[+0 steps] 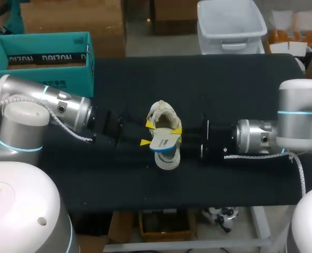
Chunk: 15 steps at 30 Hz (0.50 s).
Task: Open the shoe tongue, take the insole out of the shoe, put the insole back into the shoe, and pack the shoe into the shoebox
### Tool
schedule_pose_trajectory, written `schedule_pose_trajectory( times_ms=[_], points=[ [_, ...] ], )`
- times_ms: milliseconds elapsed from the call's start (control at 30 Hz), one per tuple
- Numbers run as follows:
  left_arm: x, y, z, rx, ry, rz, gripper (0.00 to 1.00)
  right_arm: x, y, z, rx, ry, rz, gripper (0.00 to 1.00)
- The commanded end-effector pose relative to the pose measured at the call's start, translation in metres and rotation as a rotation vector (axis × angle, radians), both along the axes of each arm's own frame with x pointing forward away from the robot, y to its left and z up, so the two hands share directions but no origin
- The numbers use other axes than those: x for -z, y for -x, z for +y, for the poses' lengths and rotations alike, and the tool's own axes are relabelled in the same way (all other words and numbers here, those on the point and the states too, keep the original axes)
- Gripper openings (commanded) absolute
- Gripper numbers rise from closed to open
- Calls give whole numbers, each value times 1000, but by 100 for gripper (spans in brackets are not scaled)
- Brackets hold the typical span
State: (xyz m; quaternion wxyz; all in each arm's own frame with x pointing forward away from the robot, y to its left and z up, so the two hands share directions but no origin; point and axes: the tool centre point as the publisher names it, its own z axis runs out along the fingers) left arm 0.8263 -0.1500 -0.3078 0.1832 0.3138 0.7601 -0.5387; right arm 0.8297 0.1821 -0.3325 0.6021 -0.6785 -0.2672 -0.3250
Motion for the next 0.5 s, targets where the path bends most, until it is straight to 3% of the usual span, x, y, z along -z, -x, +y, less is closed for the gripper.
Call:
schedule_pose_trajectory(
  times_ms=[33, 233, 333, 367, 500],
  points=[
    [8, -6, -7, 2, 10, -3, 41, 4, -2, 0, -2, -10, -2, 0],
    [11, -9, -12, -8, 3, -15, 33, 5, -5, 1, -6, -11, 1, 0],
    [12, -9, -14, -10, 2, -24, 12, 5, -5, 1, -7, -11, 1, 0],
    [13, -9, -15, -12, 2, -25, 0, 5, -5, 1, -8, -11, 2, 0],
    [13, -9, -15, -17, -3, -33, 0, 5, -5, 1, -7, -7, 6, 0]
  ],
)
